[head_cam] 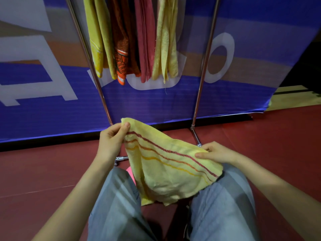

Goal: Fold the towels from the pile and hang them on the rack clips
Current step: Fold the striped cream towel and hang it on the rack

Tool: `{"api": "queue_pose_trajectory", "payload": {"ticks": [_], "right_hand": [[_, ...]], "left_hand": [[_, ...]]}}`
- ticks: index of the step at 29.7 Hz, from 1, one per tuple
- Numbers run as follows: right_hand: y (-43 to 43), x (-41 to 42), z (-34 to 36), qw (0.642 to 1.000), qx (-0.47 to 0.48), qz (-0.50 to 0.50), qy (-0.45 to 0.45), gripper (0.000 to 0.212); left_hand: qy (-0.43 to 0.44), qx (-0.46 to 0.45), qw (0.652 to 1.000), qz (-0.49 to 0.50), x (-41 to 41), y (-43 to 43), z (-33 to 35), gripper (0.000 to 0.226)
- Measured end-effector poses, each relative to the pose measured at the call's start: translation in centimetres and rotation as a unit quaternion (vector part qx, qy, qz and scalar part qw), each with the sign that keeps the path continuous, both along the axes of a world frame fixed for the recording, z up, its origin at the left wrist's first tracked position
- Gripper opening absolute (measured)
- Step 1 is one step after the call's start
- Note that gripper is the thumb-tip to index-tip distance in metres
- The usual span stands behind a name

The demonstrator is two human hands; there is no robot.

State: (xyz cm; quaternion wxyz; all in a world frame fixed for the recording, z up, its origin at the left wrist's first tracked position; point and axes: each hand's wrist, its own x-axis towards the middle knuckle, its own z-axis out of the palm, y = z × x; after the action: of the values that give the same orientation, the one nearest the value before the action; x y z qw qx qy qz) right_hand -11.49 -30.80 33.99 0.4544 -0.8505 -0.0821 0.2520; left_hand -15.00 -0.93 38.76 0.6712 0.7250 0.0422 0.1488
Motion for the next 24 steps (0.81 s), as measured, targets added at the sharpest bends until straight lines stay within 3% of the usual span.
{"api": "queue_pose_trajectory", "payload": {"ticks": [7,9,13,14,19,24], "right_hand": [[4.9,0.1,3.0,0.97,0.189,-0.146,0.044,0.004],[6.4,0.1,3.1,0.955,0.229,-0.177,0.062,0.011],[8.2,0.0,3.0,0.929,0.277,-0.232,0.083,0.034],[8.3,-0.2,3.0,0.921,0.289,-0.245,0.09,0.037],[8.9,-1.2,2.4,0.892,0.333,-0.279,0.127,0.042],[9.8,-1.7,2.2,0.859,0.376,-0.311,0.156,0.035]], "left_hand": [[-0.007,0.04,0.998,-0.052,-2.3,-5.5,-3.2,0.029],[-0.02,0.033,0.997,-0.067,-2.6,-7.0,-3.9,0.032],[-0.035,0.025,0.996,-0.078,-3.1,-8.9,-4.9,0.012],[-0.038,0.023,0.997,-0.07,-3.3,-9.2,-5.1,0.017],[-0.033,0.031,0.997,-0.069,-4.2,-9.5,-5.3,0.014],[-0.042,0.073,0.994,-0.063,-4.8,-9.6,-5.8,0.026]]}}
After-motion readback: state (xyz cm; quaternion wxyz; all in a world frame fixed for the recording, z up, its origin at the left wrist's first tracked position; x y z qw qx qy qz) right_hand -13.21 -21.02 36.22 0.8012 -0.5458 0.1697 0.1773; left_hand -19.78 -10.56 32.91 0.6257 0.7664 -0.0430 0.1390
